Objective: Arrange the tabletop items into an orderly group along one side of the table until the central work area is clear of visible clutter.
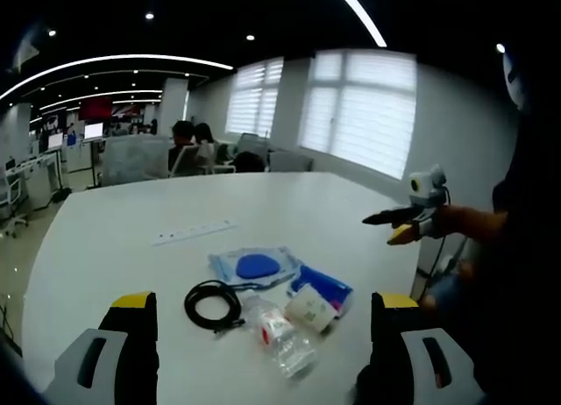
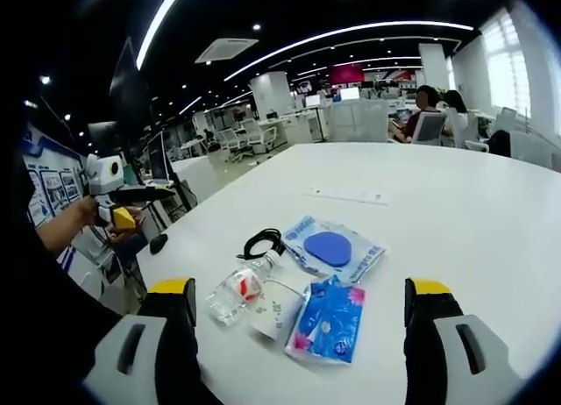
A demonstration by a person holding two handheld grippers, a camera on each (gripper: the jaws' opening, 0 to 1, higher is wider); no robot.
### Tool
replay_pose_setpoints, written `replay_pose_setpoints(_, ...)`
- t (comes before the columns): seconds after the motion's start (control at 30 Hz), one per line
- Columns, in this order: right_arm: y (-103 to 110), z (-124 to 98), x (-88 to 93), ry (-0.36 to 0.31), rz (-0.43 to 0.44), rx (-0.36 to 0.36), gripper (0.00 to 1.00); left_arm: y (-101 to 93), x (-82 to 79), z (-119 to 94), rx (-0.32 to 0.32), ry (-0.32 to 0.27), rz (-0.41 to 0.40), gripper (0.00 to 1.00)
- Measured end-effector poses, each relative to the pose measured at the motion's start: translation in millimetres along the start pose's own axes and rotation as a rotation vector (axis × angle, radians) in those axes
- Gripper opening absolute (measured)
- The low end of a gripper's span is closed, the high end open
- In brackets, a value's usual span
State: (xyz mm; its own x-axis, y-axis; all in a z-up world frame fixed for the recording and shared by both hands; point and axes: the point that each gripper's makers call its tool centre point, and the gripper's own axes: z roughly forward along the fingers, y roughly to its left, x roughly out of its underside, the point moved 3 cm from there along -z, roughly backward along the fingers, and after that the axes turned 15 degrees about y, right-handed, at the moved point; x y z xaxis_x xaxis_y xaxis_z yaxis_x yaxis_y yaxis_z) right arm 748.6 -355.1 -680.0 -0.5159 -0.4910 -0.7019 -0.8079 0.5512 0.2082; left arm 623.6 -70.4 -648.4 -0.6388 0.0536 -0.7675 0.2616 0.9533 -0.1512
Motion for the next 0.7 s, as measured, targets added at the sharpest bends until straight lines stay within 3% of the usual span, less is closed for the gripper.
replay_pose_setpoints(0.33, 1, 4, -1.3, 0.011, 0.002, -0.002, 0.94, 2.7, 0.6, 0, -0.004, -0.001, -0.003, 1.0)
replay_pose_setpoints(0.7, 12, 22, 0.8, 0.059, -0.002, -0.068, 0.88, 5.1, 0.8, 3, -0.005, 0.006, 0.0, 1.0)
